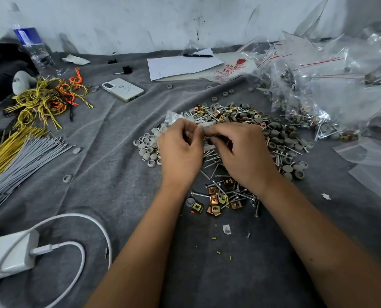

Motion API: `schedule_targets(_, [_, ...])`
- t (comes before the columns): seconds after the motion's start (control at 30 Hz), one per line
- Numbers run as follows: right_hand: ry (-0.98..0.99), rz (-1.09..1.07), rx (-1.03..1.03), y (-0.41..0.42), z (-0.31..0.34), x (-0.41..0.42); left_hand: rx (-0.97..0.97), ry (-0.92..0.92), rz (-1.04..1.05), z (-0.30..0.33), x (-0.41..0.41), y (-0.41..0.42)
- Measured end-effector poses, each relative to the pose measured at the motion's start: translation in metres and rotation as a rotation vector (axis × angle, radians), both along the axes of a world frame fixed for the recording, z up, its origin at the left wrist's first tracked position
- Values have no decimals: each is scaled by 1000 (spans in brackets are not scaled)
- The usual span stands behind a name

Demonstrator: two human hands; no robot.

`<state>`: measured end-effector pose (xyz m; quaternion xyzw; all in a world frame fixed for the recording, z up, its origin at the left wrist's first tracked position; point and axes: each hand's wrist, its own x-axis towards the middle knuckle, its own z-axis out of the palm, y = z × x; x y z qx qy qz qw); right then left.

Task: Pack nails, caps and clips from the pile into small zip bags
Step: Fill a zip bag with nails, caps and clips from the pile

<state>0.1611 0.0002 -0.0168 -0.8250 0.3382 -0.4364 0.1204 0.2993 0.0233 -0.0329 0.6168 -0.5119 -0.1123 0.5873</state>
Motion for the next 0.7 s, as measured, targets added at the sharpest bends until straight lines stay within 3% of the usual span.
schedule_targets(0.17, [-44, -38, 50, -2, -3, -2, 2, -20, -22, 1, -3, 1])
schedule_targets(0.33, [161, -74, 37, -2, -8, 2, -29, 71, -14, 0, 0, 1])
schedule_targets(0.4, [200, -25, 54, -1, -8, 3, -40, 91, 7, 0, 2, 1])
schedule_targets(0.57, [52, 41, 5, 3, 1, 2, -82, 173, 118, 3, 9, 0])
schedule_targets(0.7, [276, 252, 95, 3, 4, -5, -71, 237, 163, 3, 12, -2])
